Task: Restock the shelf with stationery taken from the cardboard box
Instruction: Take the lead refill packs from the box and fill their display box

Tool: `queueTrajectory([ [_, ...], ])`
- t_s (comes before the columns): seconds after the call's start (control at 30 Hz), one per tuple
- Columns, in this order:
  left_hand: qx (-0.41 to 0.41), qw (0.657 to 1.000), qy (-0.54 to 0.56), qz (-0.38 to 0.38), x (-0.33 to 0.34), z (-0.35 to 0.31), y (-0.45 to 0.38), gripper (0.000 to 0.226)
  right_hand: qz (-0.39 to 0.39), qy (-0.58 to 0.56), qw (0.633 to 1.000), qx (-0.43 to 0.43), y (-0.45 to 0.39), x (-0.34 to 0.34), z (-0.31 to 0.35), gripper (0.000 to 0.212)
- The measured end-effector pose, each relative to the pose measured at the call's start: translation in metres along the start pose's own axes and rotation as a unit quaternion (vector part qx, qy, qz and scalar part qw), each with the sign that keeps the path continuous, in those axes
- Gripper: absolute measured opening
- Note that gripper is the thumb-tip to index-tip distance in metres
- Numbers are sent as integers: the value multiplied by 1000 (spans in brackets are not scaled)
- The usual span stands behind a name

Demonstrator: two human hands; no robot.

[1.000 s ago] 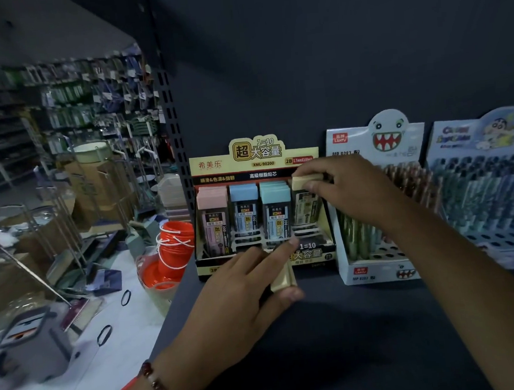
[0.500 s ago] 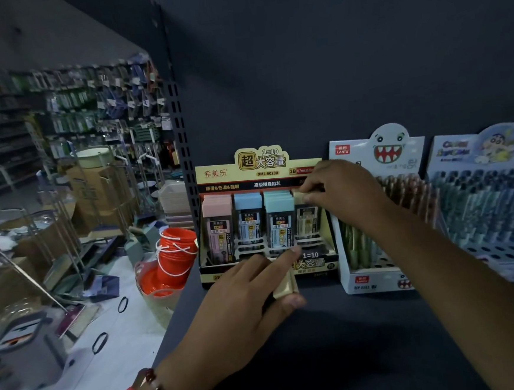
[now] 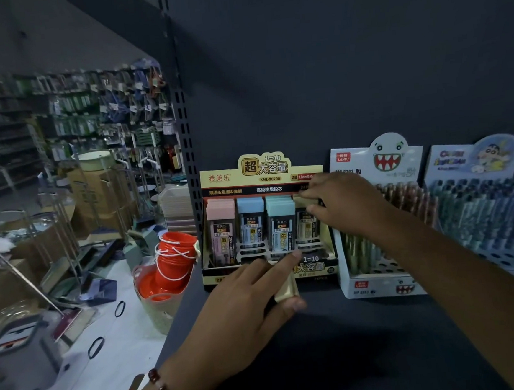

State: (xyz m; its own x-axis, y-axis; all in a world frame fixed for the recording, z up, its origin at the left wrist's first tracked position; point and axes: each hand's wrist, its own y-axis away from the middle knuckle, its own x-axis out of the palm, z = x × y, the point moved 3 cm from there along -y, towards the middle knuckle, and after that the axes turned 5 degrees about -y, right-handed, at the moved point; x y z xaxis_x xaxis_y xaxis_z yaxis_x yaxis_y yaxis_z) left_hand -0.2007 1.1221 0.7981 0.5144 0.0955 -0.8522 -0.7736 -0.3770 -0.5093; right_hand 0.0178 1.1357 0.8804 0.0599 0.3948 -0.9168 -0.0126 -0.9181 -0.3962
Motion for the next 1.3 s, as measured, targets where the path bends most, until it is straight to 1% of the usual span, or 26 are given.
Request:
queueTrajectory([
  [0.17, -10, 1000, 16, 11, 1, 2, 1, 62, 40, -2, 999, 5, -1, -1, 0, 47],
  [0.27, -19, 999, 29, 19, 0, 1, 1, 61, 46, -18, 999, 8, 2, -5, 1, 49],
  [0.33, -24, 999, 44, 18, -1, 2, 2, 59, 18, -33, 999, 6, 8, -8, 3, 49],
  [0.5, -32, 998, 53, 13, 0, 5, 3, 60, -99, -62, 993, -24, 41, -15, 21, 46],
  [0.6, -38, 997, 64, 13, 0, 5, 3, 59, -140, -141, 980, -20, 68, -13, 35, 42],
  [0.7, -49, 996, 75, 13, 0, 7, 4, 58, -163, -256, 953, -7, 89, 0, 45, 37],
  [0.77, -51, 995, 82, 13, 0, 7, 4, 56, -157, -326, 932, 12, 96, 12, 50, 34],
  [0.83, -58, 994, 92, 10, 0, 8, 3, 54, -135, -376, 916, 26, 99, 20, 54, 35],
  [0.93, -71, 992, 104, -10, -4, 7, 3, 52, -75, -451, 889, 28, 101, 28, 62, 43],
  [1.0, -83, 991, 106, -23, -8, 5, 4, 54, -44, -486, 873, 22, 102, 30, 66, 52],
  [1.2, -127, 982, 121, -69, -11, 9, 8, 55, 4, -532, 846, 23, 104, 31, 73, 59],
  [1.3, -127, 980, 130, -85, -11, 9, 10, 57, -4, -536, 843, 37, 105, 33, 74, 56],
])
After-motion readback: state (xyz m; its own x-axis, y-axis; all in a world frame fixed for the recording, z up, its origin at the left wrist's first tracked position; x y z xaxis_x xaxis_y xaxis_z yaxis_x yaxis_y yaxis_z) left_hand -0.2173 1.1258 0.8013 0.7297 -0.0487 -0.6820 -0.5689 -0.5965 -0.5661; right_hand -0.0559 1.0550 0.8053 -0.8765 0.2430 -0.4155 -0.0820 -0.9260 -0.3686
